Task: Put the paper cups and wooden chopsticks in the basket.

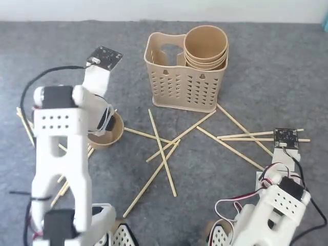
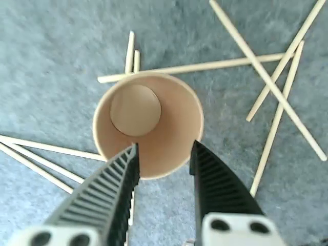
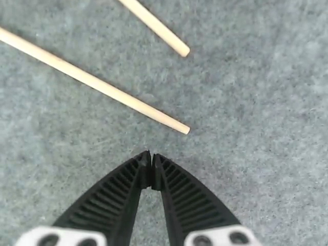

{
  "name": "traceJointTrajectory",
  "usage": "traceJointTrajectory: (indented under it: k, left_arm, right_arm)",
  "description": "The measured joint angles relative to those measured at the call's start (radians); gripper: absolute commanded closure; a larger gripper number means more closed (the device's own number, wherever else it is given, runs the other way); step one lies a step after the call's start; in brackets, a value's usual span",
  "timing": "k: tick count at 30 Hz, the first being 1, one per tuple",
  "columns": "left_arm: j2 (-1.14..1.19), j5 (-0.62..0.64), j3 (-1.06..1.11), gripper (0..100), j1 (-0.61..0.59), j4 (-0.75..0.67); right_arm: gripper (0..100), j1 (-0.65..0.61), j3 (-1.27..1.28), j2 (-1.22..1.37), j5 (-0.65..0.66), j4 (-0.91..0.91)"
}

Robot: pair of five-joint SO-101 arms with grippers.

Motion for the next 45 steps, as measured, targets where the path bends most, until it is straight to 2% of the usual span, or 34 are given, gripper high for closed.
traceJointTrajectory:
  k: [5, 11, 14, 18, 25, 28, 30, 34, 45]
  left_arm:
    - [-0.028, -0.020, 0.000, 84, -0.031, 0.000]
    - [-0.028, -0.091, 0.002, 84, -0.198, -0.055]
    - [-0.028, -0.132, 0.055, 84, -0.238, -0.100]
    - [-0.028, -0.155, 0.203, 84, -0.244, -0.206]
    - [-0.028, -0.158, 0.440, 85, -0.244, -0.470]
    - [-0.028, -0.137, 0.470, 92, -0.244, -0.508]
    - [-0.029, -0.101, 0.470, 98, -0.244, -0.514]
    - [-0.032, -0.043, 0.443, 99, -0.244, -0.491]
    - [-0.032, 0.077, 0.118, 99, -0.245, -0.190]
  right_arm:
    - [99.1, 0.000, 0.000, 0.000, 0.000, 0.000]
    - [99.1, 0.000, 0.000, 0.000, 0.000, 0.000]
    - [99.1, 0.000, 0.000, 0.000, 0.000, 0.000]
    - [99.1, 0.000, 0.000, 0.000, 0.000, 0.000]
    - [99.1, 0.000, 0.000, 0.000, 0.000, 0.000]
    - [99.1, 0.000, 0.000, 0.000, 0.000, 0.000]
    - [99.1, 0.000, 0.000, 0.000, 0.000, 0.000]
    - [99.1, 0.000, 0.000, 0.000, 0.000, 0.000]
    - [99.1, 0.000, 0.000, 0.000, 0.000, 0.000]
